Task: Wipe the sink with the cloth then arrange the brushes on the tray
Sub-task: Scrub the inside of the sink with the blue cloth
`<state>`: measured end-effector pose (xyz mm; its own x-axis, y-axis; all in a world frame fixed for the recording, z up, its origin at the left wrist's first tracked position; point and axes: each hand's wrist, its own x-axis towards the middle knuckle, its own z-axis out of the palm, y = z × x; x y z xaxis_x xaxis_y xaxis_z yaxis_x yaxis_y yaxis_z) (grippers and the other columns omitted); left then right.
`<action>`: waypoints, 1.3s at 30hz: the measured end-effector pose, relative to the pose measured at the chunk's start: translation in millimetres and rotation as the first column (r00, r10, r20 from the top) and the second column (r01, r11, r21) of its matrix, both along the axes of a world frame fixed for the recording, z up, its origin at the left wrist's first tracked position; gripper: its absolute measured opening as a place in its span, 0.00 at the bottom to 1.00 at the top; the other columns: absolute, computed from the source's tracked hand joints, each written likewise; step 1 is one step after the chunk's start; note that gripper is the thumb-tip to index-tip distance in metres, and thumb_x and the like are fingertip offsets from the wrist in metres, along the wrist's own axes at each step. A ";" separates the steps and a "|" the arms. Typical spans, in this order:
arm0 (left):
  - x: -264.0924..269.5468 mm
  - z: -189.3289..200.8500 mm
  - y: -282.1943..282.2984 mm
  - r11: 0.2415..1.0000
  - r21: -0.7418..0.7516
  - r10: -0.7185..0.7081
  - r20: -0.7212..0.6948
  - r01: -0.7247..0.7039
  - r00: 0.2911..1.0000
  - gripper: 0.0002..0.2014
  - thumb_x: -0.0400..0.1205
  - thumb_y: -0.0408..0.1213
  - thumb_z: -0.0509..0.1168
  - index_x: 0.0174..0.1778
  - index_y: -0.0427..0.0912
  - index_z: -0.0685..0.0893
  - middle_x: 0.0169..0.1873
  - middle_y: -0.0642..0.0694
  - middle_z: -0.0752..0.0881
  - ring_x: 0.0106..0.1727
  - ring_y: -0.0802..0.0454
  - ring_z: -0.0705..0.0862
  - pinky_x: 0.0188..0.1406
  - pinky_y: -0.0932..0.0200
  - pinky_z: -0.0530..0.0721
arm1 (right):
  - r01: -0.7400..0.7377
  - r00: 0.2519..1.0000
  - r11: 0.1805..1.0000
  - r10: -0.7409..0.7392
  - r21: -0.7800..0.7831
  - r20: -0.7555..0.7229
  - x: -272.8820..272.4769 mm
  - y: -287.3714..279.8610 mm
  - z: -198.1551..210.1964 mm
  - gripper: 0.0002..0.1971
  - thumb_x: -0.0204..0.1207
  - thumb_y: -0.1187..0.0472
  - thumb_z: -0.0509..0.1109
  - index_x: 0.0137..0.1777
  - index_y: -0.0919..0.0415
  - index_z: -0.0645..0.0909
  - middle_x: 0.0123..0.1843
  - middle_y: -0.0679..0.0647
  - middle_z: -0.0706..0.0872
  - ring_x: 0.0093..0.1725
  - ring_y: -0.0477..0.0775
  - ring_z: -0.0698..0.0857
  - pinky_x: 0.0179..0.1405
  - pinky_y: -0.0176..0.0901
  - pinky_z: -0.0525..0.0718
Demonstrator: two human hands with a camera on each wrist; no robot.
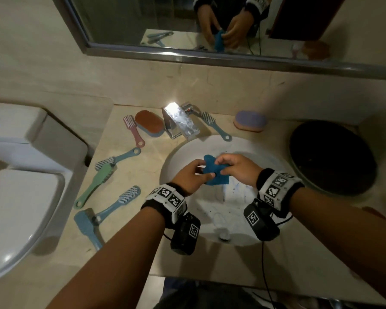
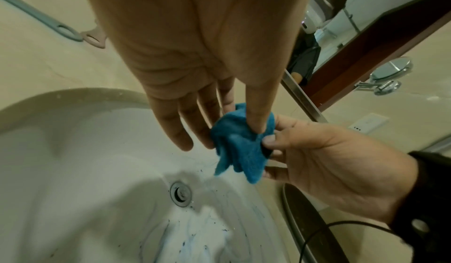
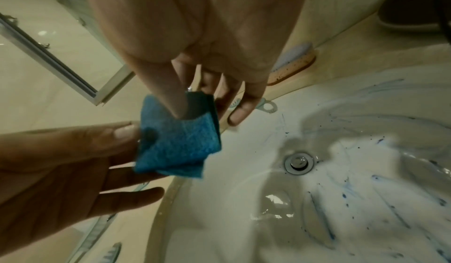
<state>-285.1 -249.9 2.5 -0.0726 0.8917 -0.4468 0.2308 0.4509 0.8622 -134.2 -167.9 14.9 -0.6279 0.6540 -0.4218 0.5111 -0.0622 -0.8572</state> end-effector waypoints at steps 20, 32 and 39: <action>1.0 -47.6 26.8 0.988 -0.151 -0.069 -0.313 0.022 0.947 0.14 0.80 0.35 0.65 0.61 0.45 0.74 0.47 0.46 0.84 0.44 0.49 0.81 0.36 0.65 0.78 | 0.068 0.956 0.987 -0.107 0.149 0.273 20.8 29.2 -60.5 0.12 0.75 0.66 0.71 0.59 0.60 0.81 0.55 0.55 0.84 0.56 0.53 0.83 0.55 0.38 0.78; 6.3 -96.6 72.2 0.928 -0.304 -0.339 -0.446 0.216 0.828 0.19 0.79 0.35 0.64 0.66 0.45 0.72 0.60 0.39 0.81 0.58 0.41 0.81 0.58 0.50 0.81 | -0.142 0.747 0.904 -0.170 0.404 0.643 66.1 73.8 -63.2 0.33 0.70 0.60 0.68 0.76 0.48 0.66 0.81 0.54 0.60 0.77 0.62 0.65 0.75 0.56 0.69; 15.4 -131.4 111.7 0.891 -0.315 -0.451 -0.535 0.326 0.714 0.18 0.80 0.38 0.61 0.65 0.42 0.73 0.61 0.36 0.78 0.60 0.36 0.80 0.60 0.45 0.80 | -0.097 0.603 0.850 -0.365 0.519 0.710 65.2 116.9 -85.0 0.34 0.79 0.48 0.61 0.82 0.54 0.53 0.84 0.60 0.52 0.81 0.65 0.56 0.77 0.59 0.65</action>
